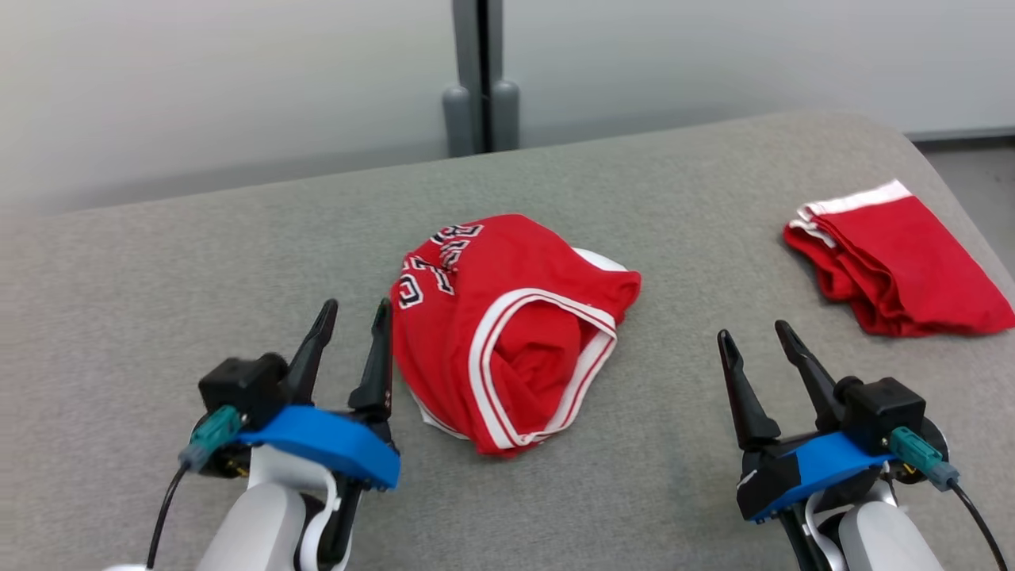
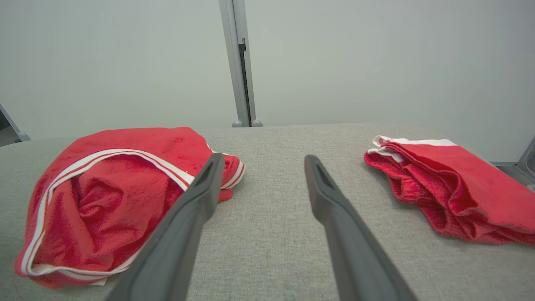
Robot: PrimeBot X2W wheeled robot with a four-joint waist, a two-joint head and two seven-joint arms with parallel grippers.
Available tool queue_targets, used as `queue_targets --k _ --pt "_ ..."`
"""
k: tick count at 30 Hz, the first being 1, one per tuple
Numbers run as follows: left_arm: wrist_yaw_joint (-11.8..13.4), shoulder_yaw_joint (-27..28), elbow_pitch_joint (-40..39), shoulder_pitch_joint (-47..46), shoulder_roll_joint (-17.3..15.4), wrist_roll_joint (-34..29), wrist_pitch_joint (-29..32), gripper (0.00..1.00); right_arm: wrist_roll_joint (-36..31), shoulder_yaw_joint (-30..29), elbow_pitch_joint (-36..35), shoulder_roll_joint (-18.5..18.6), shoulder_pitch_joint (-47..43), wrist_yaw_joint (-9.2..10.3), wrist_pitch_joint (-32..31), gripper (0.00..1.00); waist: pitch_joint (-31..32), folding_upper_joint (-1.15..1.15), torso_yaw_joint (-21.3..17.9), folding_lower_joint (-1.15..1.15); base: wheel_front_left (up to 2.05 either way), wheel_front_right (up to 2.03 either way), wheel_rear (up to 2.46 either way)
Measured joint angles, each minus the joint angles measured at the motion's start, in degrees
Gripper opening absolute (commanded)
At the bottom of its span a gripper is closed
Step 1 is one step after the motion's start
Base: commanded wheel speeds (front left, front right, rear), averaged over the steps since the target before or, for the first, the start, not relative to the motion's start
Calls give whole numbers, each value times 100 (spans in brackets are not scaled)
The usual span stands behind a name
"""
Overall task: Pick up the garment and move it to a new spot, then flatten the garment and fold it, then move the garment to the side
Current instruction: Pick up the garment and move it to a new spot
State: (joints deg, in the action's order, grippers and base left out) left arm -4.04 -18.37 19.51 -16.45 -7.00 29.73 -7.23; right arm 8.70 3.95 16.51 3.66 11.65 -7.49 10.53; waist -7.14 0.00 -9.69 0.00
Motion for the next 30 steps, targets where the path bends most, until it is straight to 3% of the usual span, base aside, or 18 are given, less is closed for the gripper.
queue_targets --k 4,10,18,30 --pt "-63 85 8 252 -235 -71 -394 100 5 -16 -55 25 -93 0 -88 100 165 0 239 0 0 0 0" --pt "35 459 14 644 -536 -233 -723 100 13 -151 -168 29 -326 1 -176 100 335 0 485 0 0 0 0" --pt "261 1134 -188 1160 -556 -275 -776 100 47 -355 -269 25 -596 0 -286 100 477 0 682 0 0 0 0" --pt "477 1111 -504 1611 -681 -580 -747 100 55 -419 -290 -27 -754 1 -442 100 571 0 682 -1 0 0 0"
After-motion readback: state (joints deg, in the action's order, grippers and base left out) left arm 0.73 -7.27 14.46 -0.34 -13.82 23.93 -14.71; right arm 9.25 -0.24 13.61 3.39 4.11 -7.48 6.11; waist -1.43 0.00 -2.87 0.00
